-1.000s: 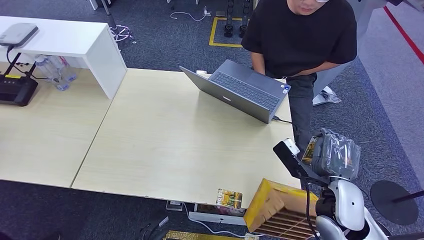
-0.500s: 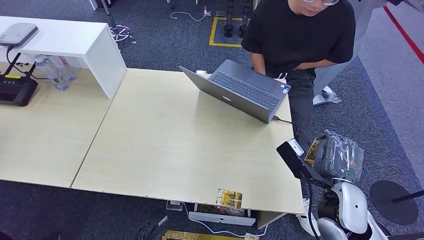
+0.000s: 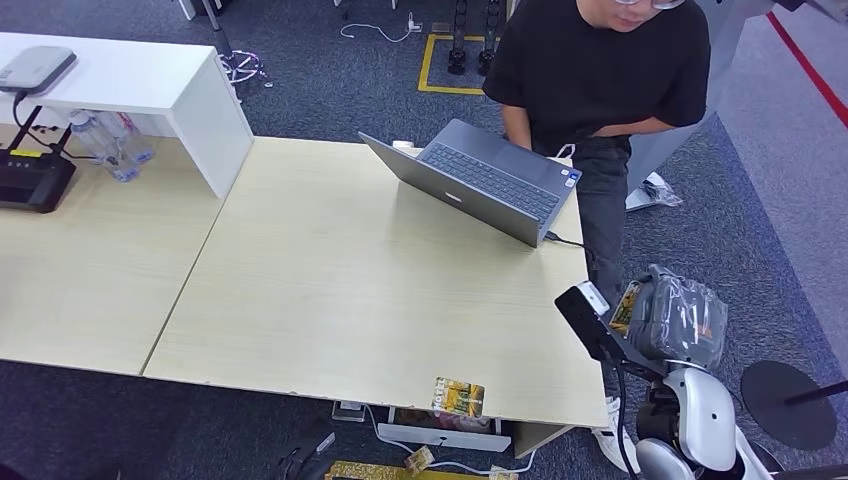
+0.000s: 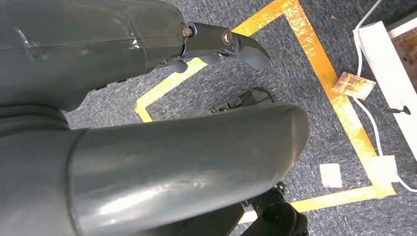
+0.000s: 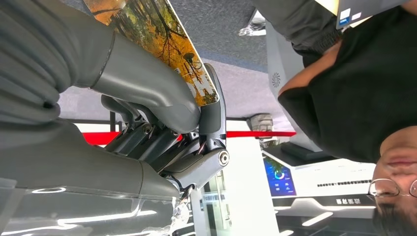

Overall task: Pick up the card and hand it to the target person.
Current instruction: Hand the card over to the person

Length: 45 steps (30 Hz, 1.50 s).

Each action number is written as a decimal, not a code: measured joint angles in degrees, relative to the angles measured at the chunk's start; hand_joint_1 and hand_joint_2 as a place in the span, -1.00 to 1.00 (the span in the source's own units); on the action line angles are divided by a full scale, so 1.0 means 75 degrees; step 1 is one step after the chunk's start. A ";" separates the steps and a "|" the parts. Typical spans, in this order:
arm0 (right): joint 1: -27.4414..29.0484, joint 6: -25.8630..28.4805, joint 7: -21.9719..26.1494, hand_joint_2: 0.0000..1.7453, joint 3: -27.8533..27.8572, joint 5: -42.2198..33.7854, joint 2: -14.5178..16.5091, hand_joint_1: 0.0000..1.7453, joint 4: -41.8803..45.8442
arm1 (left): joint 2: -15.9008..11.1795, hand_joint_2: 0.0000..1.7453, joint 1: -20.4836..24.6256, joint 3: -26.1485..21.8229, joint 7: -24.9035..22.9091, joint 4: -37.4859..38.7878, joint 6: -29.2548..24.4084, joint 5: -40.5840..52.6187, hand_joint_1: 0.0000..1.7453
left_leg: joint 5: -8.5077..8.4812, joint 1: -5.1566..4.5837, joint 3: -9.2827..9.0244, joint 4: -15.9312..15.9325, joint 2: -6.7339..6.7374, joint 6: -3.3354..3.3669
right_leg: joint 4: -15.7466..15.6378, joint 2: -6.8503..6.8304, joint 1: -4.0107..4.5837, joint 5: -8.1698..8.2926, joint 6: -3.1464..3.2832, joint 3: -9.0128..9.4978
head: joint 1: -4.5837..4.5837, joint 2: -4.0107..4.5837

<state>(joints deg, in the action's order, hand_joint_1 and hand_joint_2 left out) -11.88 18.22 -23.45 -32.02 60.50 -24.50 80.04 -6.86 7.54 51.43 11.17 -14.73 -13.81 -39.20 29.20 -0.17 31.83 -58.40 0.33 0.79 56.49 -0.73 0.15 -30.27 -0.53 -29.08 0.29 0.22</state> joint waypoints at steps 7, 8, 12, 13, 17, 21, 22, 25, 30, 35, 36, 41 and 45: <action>0.0003 -0.0007 0.0000 1.00 0.0043 -0.0001 -0.0003 0.92 0.0000 | 0.0000 -1.00 -0.0008 0.0000 0.0000 0.0000 0.0020 -0.0013 -1.00 | 0.0000 0.0000 0.0000 0.0000 0.0000 0.0000 | 0.0000 0.0000 0.0000 0.0000 0.0000 0.0000 | 0.0001 0.0000; 0.0003 -0.0007 0.0000 1.00 0.0044 -0.0001 -0.0003 0.92 0.0000 | 0.0000 -1.00 -0.0011 0.0000 0.0000 0.0000 0.0023 -0.0015 -1.00 | 0.0000 0.0000 0.0000 0.0000 0.0000 0.0000 | 0.0000 0.0000 0.0000 0.0000 0.0000 0.0000 | 0.0001 0.0000; 0.0003 -0.0007 0.0000 1.00 0.0047 -0.0001 -0.0003 0.93 0.0000 | 0.0000 -1.00 -0.0020 0.0000 0.0000 0.0000 0.0029 -0.0020 -1.00 | 0.0000 0.0000 0.0000 0.0000 0.0000 0.0000 | 0.0000 0.0000 0.0000 0.0000 0.0000 0.0000 | 0.0000 0.0000; 0.0003 -0.0007 0.0000 1.00 0.0047 -0.0002 -0.0003 0.94 0.0000 | 0.0000 -1.00 -0.0021 0.0000 0.0000 0.0000 0.0034 -0.0020 -1.00 | 0.0000 0.0000 0.0000 0.0000 0.0000 0.0000 | 0.0000 0.0000 0.0000 0.0000 0.0000 0.0000 | 0.0001 0.0000; 0.0003 -0.0007 0.0000 1.00 0.0047 -0.0003 -0.0008 0.96 0.0000 | 0.0000 -1.00 -0.0023 0.0000 0.0005 0.0000 0.0049 -0.0020 -1.00 | 0.0000 0.0000 -0.0001 0.0000 0.0000 0.0000 | 0.0000 0.0000 0.0000 0.0000 0.0000 0.0000 | 0.0000 0.0000; 0.0003 -0.0007 0.0000 1.00 0.0047 -0.0003 -0.0021 0.96 0.0000 | 0.0000 -1.00 -0.0024 0.0000 0.0015 0.0000 0.0049 -0.0020 -1.00 | 0.0000 0.0000 -0.0001 0.0000 0.0000 0.0000 | 0.0000 0.0000 0.0000 0.0000 0.0000 0.0000 | 0.0001 0.0000; 0.0003 -0.0007 0.0000 1.00 0.0047 -0.0003 -0.0023 0.96 0.0000 | 0.0000 -1.00 -0.0024 0.0000 0.0016 0.0000 0.0049 -0.0020 -1.00 | 0.0000 0.0000 -0.0001 0.0000 0.0000 0.0000 | 0.0000 0.0000 0.0000 0.0000 0.0000 0.0000 | 0.0001 0.0000; 0.0003 -0.0007 0.0000 1.00 0.0047 -0.0003 -0.0023 0.96 0.0000 | 0.0000 -1.00 -0.0024 0.0000 0.0017 0.0000 0.0049 -0.0020 -1.00 | 0.0000 0.0000 -0.0001 0.0000 0.0000 0.0000 | 0.0000 0.0000 0.0000 0.0000 0.0000 0.0000 | 0.0001 0.0000; 0.0003 -0.0007 0.0000 1.00 0.0047 -0.0003 -0.0025 0.96 0.0000 | 0.0000 -1.00 -0.0025 0.0000 0.0017 0.0000 0.0049 -0.0020 -1.00 | 0.0000 0.0000 -0.0001 0.0000 0.0000 0.0000 | 0.0000 0.0000 0.0000 0.0000 0.0000 0.0000 | -0.0001 0.0000; 0.0003 -0.0007 0.0000 1.00 0.0047 -0.0003 -0.0026 0.96 0.0000 | 0.0000 -1.00 -0.0025 0.0000 0.0017 0.0000 0.0049 -0.0020 -1.00 | 0.0000 0.0000 -0.0001 0.0000 0.0000 0.0000 | 0.0000 0.0000 0.0000 0.0000 0.0000 0.0000 | -0.0001 0.0000; 0.0003 -0.0007 0.0000 1.00 0.0047 -0.0003 -0.0026 0.96 0.0000 | 0.0000 -1.00 -0.0025 0.0000 0.0017 0.0000 0.0049 -0.0020 -1.00 | 0.0000 0.0000 -0.0001 0.0000 0.0000 0.0000 | 0.0000 0.0000 0.0000 0.0000 0.0000 0.0000 | -0.0001 0.0000; 0.0003 -0.0018 0.0000 1.00 0.0047 -0.0006 -0.0026 0.96 0.0000 | 0.0000 -1.00 -0.0026 0.0000 0.0016 0.0000 0.0050 -0.0020 -1.00 | 0.0000 0.0000 -0.0001 0.0000 0.0000 0.0000 | 0.0000 0.0000 0.0000 0.0000 0.0000 0.0001 | -0.0001 0.0000; 0.0003 -0.0031 0.0000 1.00 0.0047 -0.0012 -0.0026 0.95 0.0000 | 0.0000 -1.00 -0.0026 0.0000 0.0015 0.0000 0.0052 -0.0020 -1.00 | 0.0000 0.0000 -0.0001 0.0000 0.0000 0.0000 | 0.0000 0.0000 0.0000 0.0000 0.0000 0.0000 | -0.0001 0.0000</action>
<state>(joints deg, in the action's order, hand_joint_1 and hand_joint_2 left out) -11.85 17.99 -23.45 -31.67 60.41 -24.70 80.04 -6.86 7.34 51.43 11.28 -14.73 -13.42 -39.34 29.20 -0.17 31.83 -58.40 0.33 0.79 56.49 -0.73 0.15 -30.27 -0.53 -29.08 0.28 0.22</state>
